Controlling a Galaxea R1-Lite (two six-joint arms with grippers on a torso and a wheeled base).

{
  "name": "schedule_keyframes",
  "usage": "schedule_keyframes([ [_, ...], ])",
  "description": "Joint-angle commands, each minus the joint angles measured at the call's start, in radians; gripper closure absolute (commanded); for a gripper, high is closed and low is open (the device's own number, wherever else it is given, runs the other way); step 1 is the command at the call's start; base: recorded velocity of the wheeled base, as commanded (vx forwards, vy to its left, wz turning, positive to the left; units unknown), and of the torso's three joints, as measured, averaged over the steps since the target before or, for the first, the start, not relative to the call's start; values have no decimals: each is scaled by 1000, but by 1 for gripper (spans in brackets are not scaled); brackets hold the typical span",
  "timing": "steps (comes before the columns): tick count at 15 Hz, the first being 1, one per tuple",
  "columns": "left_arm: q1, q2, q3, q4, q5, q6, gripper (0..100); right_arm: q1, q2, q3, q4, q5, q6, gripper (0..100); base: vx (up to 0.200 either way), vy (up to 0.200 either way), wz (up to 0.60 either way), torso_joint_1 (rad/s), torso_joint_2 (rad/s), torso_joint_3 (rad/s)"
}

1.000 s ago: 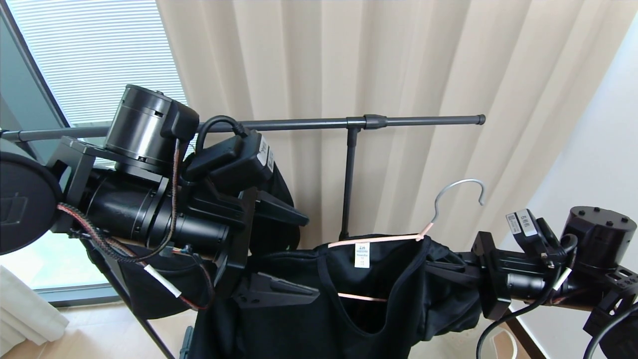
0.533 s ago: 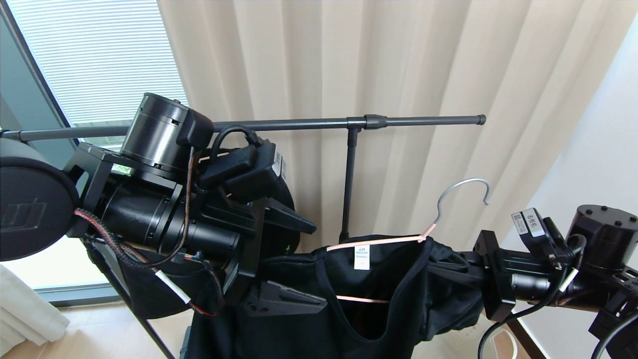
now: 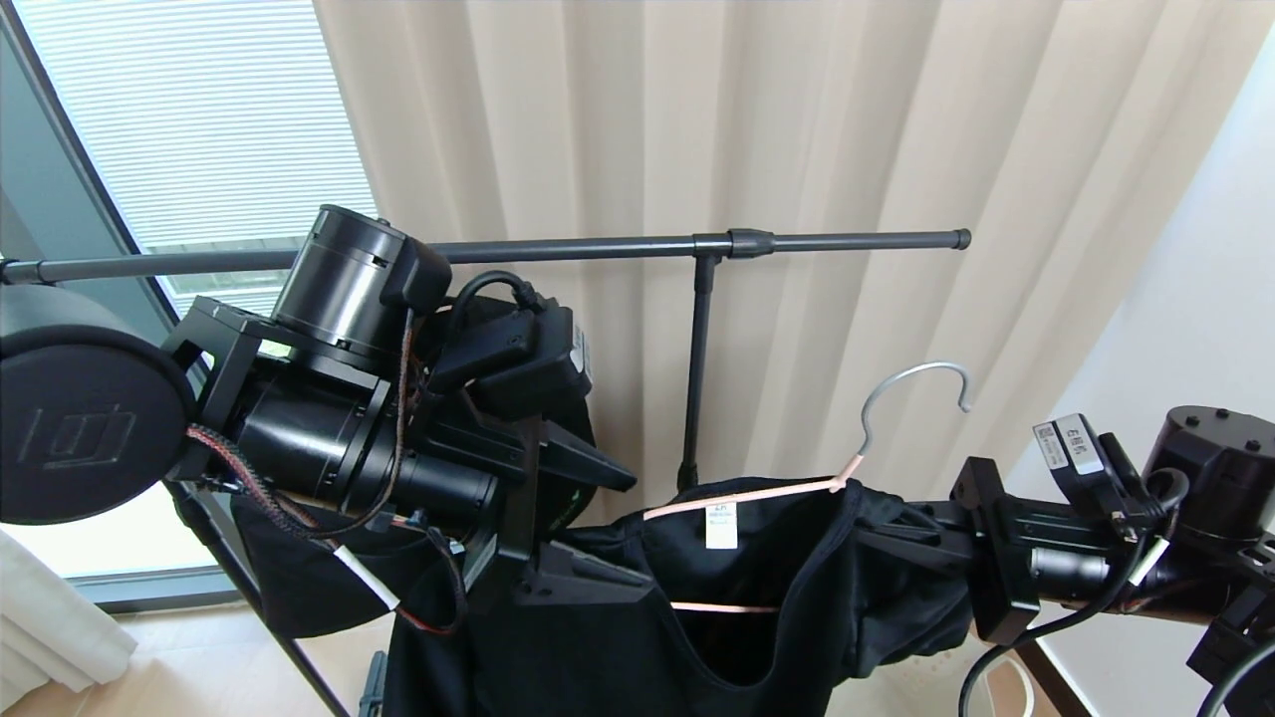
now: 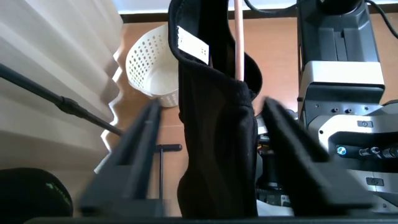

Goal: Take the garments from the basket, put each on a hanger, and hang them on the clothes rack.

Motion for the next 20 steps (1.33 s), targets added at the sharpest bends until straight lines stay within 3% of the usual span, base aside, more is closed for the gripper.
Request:
schedule_keyframes([
  [1, -1, 2, 0, 0, 2, 1, 100, 1, -2, -1, -1, 1, 1, 100, 0, 0, 0, 0, 0, 0],
  [5, -1, -1, 3, 0, 48, 41, 100, -3, -21, -1, -1, -3, 1, 100, 0, 0, 0, 0, 0, 0],
  [10, -1, -3, 3, -4, 51, 42, 100, -6, -25, 0, 0, -3, 2, 100, 0, 0, 0, 0, 0, 0],
  [11, -1, -3, 5, -4, 51, 44, 100, -6, -24, 0, 0, -3, 2, 0, 0, 0, 0, 0, 0, 0],
  [20, 24, -37, 29, -20, 51, 44, 100, -97, -28, -9, -3, -3, -6, 0, 0, 0, 0, 0, 0, 0],
])
